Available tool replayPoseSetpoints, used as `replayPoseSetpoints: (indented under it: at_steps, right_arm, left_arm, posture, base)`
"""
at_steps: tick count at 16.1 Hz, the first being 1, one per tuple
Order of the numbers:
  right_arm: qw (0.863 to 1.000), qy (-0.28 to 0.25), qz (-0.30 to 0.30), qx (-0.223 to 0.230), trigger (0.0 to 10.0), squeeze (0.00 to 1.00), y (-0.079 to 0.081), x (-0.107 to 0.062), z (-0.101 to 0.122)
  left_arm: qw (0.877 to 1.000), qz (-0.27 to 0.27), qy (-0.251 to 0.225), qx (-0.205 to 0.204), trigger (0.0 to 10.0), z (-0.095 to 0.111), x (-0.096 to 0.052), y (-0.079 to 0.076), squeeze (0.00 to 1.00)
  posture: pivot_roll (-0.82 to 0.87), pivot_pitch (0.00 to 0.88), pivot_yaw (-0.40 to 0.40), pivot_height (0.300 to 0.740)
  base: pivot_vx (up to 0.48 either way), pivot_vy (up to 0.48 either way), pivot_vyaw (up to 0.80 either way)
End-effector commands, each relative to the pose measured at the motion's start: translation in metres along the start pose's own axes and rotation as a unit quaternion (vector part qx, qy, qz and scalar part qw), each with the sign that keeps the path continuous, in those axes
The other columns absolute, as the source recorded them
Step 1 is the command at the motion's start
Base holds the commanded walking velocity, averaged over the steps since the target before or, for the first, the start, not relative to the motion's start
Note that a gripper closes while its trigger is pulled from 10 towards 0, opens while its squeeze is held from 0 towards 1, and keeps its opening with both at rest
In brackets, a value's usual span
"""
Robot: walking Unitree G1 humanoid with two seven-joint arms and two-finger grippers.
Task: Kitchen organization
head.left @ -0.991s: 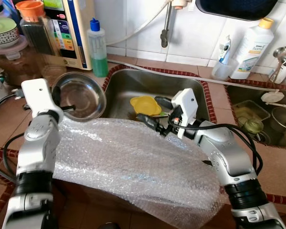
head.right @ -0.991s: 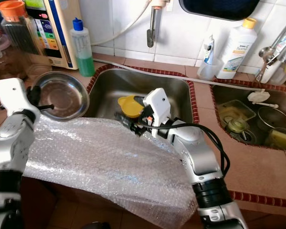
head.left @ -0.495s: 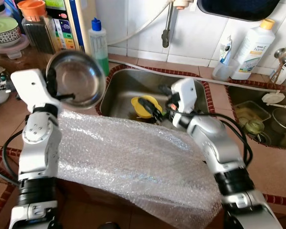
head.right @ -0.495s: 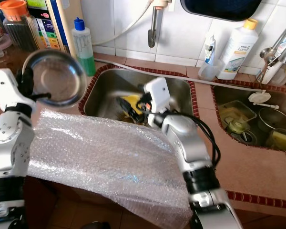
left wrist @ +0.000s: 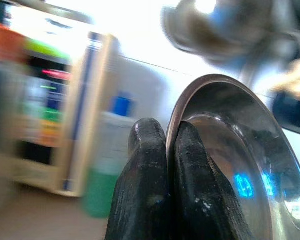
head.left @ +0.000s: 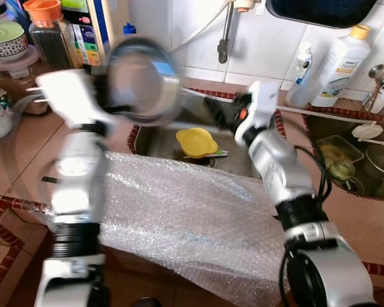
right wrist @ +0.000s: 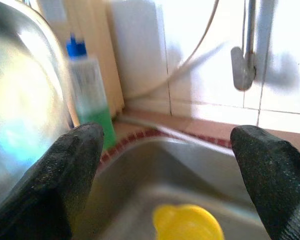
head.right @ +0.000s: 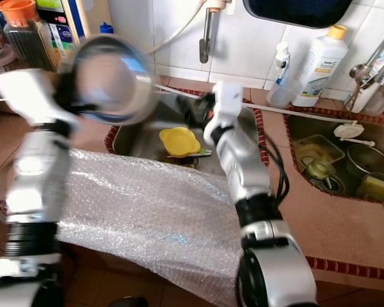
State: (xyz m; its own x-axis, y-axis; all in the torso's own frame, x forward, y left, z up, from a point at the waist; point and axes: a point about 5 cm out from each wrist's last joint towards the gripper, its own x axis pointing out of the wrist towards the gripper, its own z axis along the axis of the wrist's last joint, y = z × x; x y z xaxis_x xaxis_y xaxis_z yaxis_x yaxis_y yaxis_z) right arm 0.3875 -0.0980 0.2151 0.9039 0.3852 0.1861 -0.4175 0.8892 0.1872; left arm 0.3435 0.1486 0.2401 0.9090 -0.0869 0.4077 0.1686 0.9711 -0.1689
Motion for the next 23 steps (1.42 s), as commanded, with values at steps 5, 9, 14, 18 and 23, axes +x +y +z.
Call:
replayPoseSetpoints:
  at_steps: [5, 9, 14, 18, 23]
  right_arm:
    - [0.996, -0.03, 0.059, 0.054, 10.0, 0.0, 0.014, 0.003, 0.009]
    - [0.996, -0.007, 0.059, 0.073, 8.7, 0.0, 0.013, 0.003, -0.001]
    - [0.993, 0.018, 0.046, 0.106, 0.0, 0.0, 0.013, 0.004, -0.011]
    - [0.99, 0.028, 0.044, 0.129, 0.0, 0.0, 0.012, 0.005, -0.015]
    - [0.99, 0.024, 0.041, 0.134, 0.0, 0.0, 0.011, 0.007, -0.013]
  left_arm:
    - [0.999, -0.04, 0.007, 0.003, 0.0, -0.008, -0.002, -0.021, 0.0]
    - [0.999, -0.048, 0.003, -0.007, 0.0, -0.007, -0.001, -0.027, 0.0]
    - [0.998, -0.06, -0.004, -0.024, 0.0, -0.005, -0.003, -0.033, 0.0]
    - [0.997, -0.069, -0.009, -0.045, 0.0, -0.003, -0.005, -0.037, 0.0]
    - [0.997, -0.066, -0.004, -0.049, 0.0, -0.004, -0.006, -0.035, 0.0]
  posture:
    - [0.11, 0.047, -0.057, 0.74]
    - [0.11, 0.052, -0.059, 0.74]
    - [0.11, 0.057, -0.065, 0.74]
    - [0.11, 0.058, -0.069, 0.74]
    - [0.11, 0.058, -0.067, 0.74]
  base:
    - [0.0, 0.0, 0.0]
    - [0.0, 0.0, 0.0]
    - [0.0, 0.0, 0.0]
    - [0.0, 0.0, 0.0]
    - [0.0, 0.0, 0.0]
